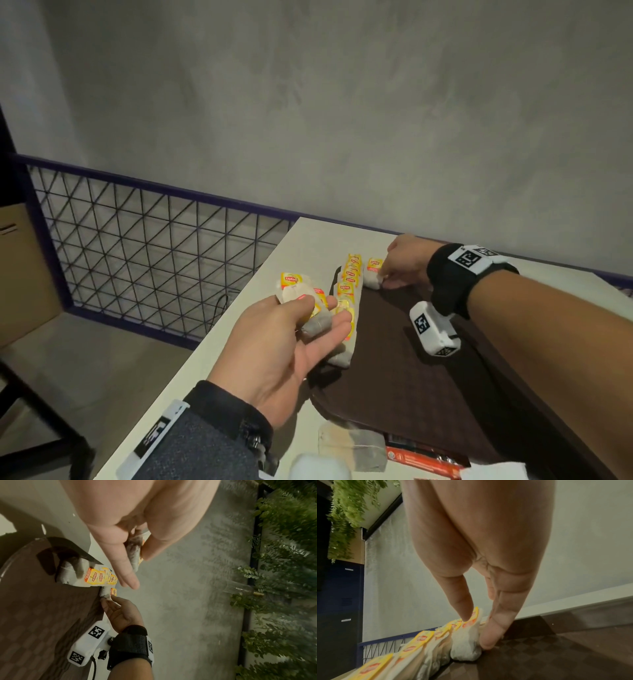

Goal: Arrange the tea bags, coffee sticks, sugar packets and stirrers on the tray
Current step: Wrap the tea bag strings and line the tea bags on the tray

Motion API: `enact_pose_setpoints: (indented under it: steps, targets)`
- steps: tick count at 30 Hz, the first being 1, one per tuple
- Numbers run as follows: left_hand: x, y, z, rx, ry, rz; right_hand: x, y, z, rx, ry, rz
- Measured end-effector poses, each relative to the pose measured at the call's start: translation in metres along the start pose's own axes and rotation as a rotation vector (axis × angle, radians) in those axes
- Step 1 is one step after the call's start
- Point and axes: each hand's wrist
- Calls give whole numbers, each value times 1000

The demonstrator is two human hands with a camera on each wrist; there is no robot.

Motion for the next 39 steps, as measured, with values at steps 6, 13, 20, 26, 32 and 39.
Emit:
enact_pose_setpoints:
  steps: [6,13,20,26,32,39]
  targets:
    - [2,3,4,-54,52,-19,-18,33,-17,2,-131,-95]
    - [-1,12,3,-169,-158,1,-29,122,-19,-254,-281,-338]
    - [-5,20,5,-259,-279,11,-31,173,-13,-176,-79,-616]
    - [-5,22,5,-339,-318,29,-28,182,-14,-148,-10,-545]
    - [-7,24,6,-377,-341,55,-26,190,-9,-184,-139,-479]
    - [-3,29,11,-287,-359,-26,-11,203,-9,-110,-385,-389]
Point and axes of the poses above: each hand's wrist, its own y-axis away from the middle knuckle, its own z-axis out of the palm, x = y × z, and after that the axes turned 5 degrees about -z, right-handed
